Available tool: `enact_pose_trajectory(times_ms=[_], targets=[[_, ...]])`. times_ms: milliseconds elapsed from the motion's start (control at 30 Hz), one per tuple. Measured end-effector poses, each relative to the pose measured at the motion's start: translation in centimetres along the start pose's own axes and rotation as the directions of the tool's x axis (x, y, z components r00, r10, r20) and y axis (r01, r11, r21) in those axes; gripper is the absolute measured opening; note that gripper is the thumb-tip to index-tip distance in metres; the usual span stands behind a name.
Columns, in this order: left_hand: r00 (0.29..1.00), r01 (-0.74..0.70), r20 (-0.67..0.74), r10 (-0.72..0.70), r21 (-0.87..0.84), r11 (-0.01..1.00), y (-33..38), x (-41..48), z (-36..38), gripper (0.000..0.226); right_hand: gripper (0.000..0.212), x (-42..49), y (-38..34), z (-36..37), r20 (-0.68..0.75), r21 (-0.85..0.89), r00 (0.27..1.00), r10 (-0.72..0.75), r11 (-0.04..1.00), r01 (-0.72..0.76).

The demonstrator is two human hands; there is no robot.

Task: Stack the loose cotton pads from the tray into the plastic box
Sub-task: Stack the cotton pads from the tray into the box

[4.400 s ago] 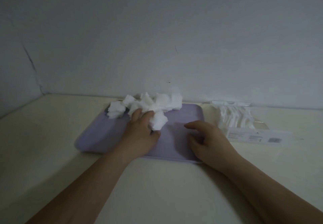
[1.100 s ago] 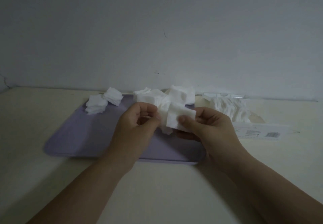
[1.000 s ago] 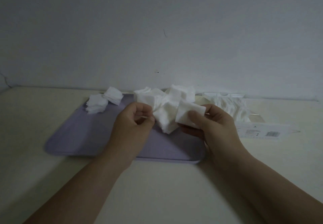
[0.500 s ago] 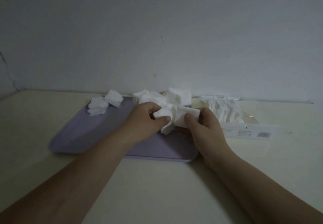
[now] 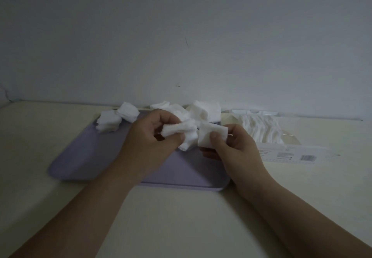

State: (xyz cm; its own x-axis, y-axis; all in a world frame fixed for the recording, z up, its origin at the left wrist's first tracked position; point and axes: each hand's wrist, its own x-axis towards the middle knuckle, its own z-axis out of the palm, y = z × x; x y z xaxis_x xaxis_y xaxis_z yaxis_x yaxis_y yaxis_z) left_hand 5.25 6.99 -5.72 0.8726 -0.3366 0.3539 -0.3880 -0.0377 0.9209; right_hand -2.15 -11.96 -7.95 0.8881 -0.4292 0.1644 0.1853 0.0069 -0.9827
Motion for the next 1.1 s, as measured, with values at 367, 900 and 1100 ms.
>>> enact_pose_trajectory(times_ms=[367, 900, 1100], targets=[[0.966, 0.234, 0.191, -0.175, -0.351, 0.907, -0.4, -0.2, 0.7, 0.024, 0.016, -0.4, -0.9, -0.2, 0.235, -0.018, 0.972, -0.024, 0.999, 0.029], [0.960, 0.272, 0.186, -0.208, -0.461, 0.844, -0.2, -0.2, 1.0, 0.025, 0.028, -0.2, -1.0, -0.4, 0.306, -0.083, 0.952, 0.010, 0.996, 0.016], [0.965, 0.256, 0.139, -0.220, -0.345, 0.903, -0.5, -0.2, 1.0, 0.021, 0.028, 0.0, -1.3, -0.5, 0.318, -0.029, 0.946, 0.061, 0.998, -0.055]])
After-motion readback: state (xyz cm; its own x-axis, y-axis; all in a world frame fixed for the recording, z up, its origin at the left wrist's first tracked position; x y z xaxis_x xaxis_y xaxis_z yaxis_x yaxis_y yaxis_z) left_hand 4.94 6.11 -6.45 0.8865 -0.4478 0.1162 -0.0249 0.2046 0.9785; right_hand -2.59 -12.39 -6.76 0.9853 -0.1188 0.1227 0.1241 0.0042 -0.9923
